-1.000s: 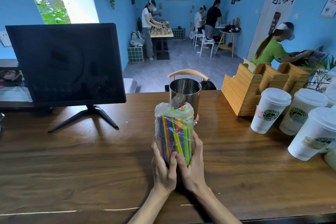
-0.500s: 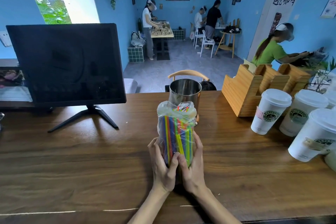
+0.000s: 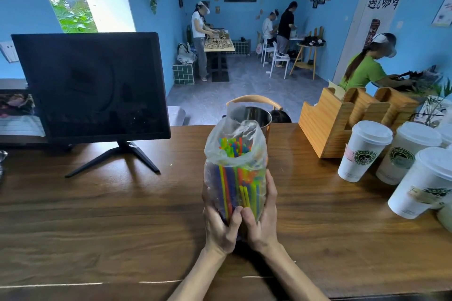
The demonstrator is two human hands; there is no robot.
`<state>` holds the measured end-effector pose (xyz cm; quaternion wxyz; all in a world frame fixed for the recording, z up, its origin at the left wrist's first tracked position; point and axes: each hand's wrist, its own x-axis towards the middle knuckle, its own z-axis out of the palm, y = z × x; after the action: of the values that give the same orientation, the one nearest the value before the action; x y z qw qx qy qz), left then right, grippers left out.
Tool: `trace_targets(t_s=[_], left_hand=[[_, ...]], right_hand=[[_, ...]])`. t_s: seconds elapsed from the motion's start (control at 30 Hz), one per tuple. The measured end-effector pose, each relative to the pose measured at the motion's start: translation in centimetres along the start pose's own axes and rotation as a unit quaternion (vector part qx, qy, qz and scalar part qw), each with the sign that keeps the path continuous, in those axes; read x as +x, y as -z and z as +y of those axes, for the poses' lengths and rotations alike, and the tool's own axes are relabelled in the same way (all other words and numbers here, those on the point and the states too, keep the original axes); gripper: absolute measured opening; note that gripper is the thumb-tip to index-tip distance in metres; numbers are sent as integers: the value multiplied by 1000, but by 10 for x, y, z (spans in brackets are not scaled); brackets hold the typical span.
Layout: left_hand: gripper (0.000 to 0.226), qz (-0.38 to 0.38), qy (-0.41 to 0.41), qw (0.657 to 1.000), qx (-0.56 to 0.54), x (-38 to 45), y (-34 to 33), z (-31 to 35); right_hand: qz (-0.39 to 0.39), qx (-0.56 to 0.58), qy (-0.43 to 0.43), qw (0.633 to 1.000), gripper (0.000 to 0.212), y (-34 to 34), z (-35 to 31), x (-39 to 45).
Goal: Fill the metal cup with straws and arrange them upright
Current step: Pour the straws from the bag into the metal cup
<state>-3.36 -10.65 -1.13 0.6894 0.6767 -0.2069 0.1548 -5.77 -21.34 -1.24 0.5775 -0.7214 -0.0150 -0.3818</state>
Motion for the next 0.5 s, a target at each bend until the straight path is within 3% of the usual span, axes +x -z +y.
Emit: trace_targets(t_s=[0.23, 0.4, 0.5], left_hand=[[71, -45, 33, 998, 21, -5, 13, -15], [95, -65, 91, 994, 11, -6, 15, -6], [83, -95, 95, 991, 9, -4, 17, -6]], right_hand=[[-9, 7, -44, 999, 91, 2, 3, -10], [-33, 6, -81, 996, 94, 5, 9, -12], [-37, 1, -92, 995, 93, 5, 11, -11]])
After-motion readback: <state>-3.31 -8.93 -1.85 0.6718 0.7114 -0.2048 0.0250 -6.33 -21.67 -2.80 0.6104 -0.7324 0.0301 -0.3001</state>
